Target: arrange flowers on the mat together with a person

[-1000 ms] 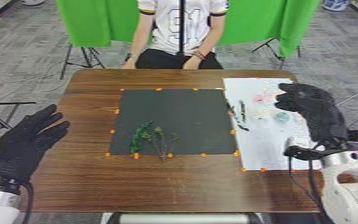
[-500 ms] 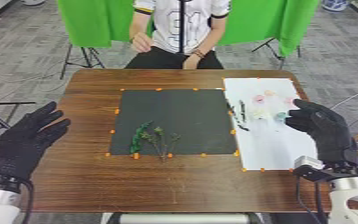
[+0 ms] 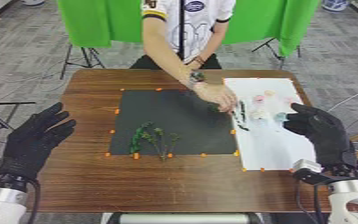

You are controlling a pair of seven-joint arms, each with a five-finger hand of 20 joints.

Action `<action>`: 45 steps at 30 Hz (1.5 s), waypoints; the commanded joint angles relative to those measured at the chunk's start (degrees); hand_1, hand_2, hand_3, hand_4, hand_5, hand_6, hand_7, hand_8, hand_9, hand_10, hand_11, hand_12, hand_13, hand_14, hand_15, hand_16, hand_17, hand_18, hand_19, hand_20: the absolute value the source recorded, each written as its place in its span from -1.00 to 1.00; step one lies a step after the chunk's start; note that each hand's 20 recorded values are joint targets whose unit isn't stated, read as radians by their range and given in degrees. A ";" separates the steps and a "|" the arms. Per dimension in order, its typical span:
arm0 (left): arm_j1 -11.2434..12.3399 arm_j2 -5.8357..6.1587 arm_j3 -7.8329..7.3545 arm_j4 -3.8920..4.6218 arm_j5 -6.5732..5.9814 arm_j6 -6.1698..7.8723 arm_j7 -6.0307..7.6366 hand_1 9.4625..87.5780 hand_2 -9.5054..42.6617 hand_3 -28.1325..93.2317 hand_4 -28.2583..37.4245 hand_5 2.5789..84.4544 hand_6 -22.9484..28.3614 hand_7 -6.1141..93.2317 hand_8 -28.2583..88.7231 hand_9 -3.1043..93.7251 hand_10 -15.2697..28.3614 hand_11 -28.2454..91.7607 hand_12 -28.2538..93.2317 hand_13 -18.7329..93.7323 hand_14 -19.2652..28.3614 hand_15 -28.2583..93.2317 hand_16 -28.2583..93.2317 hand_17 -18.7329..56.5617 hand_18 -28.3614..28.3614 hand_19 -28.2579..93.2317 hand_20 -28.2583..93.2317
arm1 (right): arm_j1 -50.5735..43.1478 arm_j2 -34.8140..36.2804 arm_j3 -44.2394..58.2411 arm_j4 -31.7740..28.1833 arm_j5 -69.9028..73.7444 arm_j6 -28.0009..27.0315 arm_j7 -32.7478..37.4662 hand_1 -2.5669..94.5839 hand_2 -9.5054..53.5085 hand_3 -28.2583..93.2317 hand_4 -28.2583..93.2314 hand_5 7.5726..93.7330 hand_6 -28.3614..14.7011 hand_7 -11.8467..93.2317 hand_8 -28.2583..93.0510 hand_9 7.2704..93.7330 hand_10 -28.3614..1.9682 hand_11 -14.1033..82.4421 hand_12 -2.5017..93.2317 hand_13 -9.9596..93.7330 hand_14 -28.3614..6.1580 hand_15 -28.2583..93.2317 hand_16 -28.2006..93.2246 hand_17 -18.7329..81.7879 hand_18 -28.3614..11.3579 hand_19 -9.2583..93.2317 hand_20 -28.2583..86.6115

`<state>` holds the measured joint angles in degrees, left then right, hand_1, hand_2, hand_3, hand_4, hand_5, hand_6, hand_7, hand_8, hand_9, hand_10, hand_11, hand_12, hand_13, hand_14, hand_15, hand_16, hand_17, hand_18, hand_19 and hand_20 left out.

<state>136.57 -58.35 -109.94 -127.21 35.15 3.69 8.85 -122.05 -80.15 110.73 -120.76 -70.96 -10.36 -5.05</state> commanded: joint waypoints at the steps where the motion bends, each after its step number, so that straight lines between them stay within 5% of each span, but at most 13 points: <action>1: 0.33 0.06 -0.26 -0.25 0.15 0.49 -0.51 -0.56 -0.63 0.63 -0.89 -0.08 0.13 -0.61 -0.65 -0.27 0.33 -0.18 -0.30 -0.18 0.50 0.06 -0.52 -0.68 0.84 0.27 -0.28 | -0.19 -0.19 -0.84 0.54 -0.71 1.59 -0.63 -0.52 -0.67 0.87 -0.90 -0.06 0.13 -0.30 -0.71 -0.04 -0.15 -0.18 -0.36 -0.01 -0.10 0.17 -0.14 -0.36 -0.63 0.20 0.11; 6: 1.86 -1.71 -0.07 -0.46 0.24 0.10 -0.37 -0.56 -0.62 0.63 -0.89 -0.07 0.13 -0.61 -0.65 -0.27 0.34 -0.18 -0.30 -0.18 0.50 0.06 -0.52 -0.68 0.84 0.28 -0.27 | 0.32 -1.10 -1.44 1.26 -0.65 -0.25 -0.13 -0.54 -0.68 0.85 -0.90 -0.06 0.13 -0.30 -0.71 -0.04 -0.16 -0.18 -0.37 -0.01 -0.11 0.17 -0.14 -0.36 -0.63 0.20 0.11; 11: 0.21 -0.48 0.18 0.11 0.30 0.23 -0.07 -0.56 -0.62 0.63 -0.90 -0.07 0.14 -0.61 -0.65 -0.27 0.34 -0.18 -0.30 -0.18 0.50 0.06 -0.52 -0.68 0.84 0.27 -0.28 | 1.35 -1.22 -1.41 1.79 -0.47 -0.58 -0.67 -0.55 -0.68 0.85 -0.91 -0.06 0.13 -0.30 -0.71 -0.04 -0.16 -0.18 -0.37 -0.01 -0.11 0.17 -0.14 -0.36 -0.63 0.20 0.11; 16: 1.32 -1.25 0.07 -0.17 0.28 0.19 0.04 -0.56 -0.62 0.63 -0.89 -0.06 0.14 -0.61 -0.65 -0.26 0.34 -0.18 -0.30 -0.18 0.50 0.06 -0.52 -0.68 0.84 0.27 -0.27 | 1.86 -1.25 -2.07 1.96 -1.07 -1.34 0.12 -0.55 -0.67 0.85 -0.91 -0.06 0.13 -0.30 -0.71 -0.04 -0.16 -0.18 -0.37 -0.01 -0.11 0.18 -0.14 -0.36 -0.63 0.20 0.11; 19: -0.40 -0.50 0.87 0.44 0.22 0.19 0.37 -0.56 -0.62 0.63 -0.89 -0.06 0.14 -0.61 -0.65 -0.27 0.34 -0.19 -0.30 -0.18 0.51 0.06 -0.52 -0.68 0.84 0.27 -0.27 | 2.05 -0.99 -1.38 1.81 -1.58 -0.79 -0.61 -0.55 -0.67 0.84 -0.91 -0.05 0.13 -0.30 -0.71 -0.04 -0.16 -0.18 -0.37 -0.01 -0.11 0.18 -0.14 -0.36 -0.63 0.20 0.11; 26: 1.57 -1.35 0.10 -0.21 0.20 0.50 0.19 -0.56 -0.62 0.63 -0.89 -0.06 0.14 -0.61 -0.65 -0.26 0.34 -0.19 -0.30 -0.18 0.50 0.06 -0.52 -0.68 0.84 0.28 -0.27 | 2.21 -0.83 -2.26 2.20 -2.54 -0.49 -0.52 -0.54 -0.67 0.84 -0.90 -0.05 0.13 -0.30 -0.71 -0.03 -0.16 -0.18 -0.37 0.00 -0.10 0.18 -0.14 -0.36 -0.63 0.20 0.11; 29: -0.52 -0.70 0.94 0.75 0.25 0.11 -0.07 -0.56 -0.62 0.63 -0.89 -0.06 0.14 -0.61 -0.65 -0.26 0.34 -0.19 -0.30 -0.18 0.50 0.06 -0.52 -0.68 0.84 0.28 -0.27 | 2.28 -0.44 -2.59 2.05 -2.21 1.31 -0.42 -0.54 -0.67 0.84 -0.90 -0.05 0.13 -0.30 -0.71 -0.03 -0.16 -0.18 -0.37 0.00 -0.11 0.18 -0.14 -0.36 -0.63 0.20 0.11; 45: 1.87 -1.00 -0.54 -0.08 0.20 0.27 0.01 -0.56 -0.62 0.63 -0.89 -0.06 0.14 -0.61 -0.65 -0.26 0.34 -0.19 -0.30 -0.18 0.50 0.06 -0.52 -0.68 0.84 0.28 -0.27 | 3.57 1.91 -5.88 2.47 -5.15 3.59 -0.27 -0.56 -0.67 0.81 -0.91 -0.05 0.13 -0.31 -0.70 0.01 -0.15 -0.16 -0.37 0.05 -0.10 0.20 -0.14 -0.33 -0.62 0.24 0.13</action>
<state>136.70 -58.83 -109.80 -127.17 35.16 3.86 9.09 -118.74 -78.87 105.53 -118.29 -74.97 -7.98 -5.22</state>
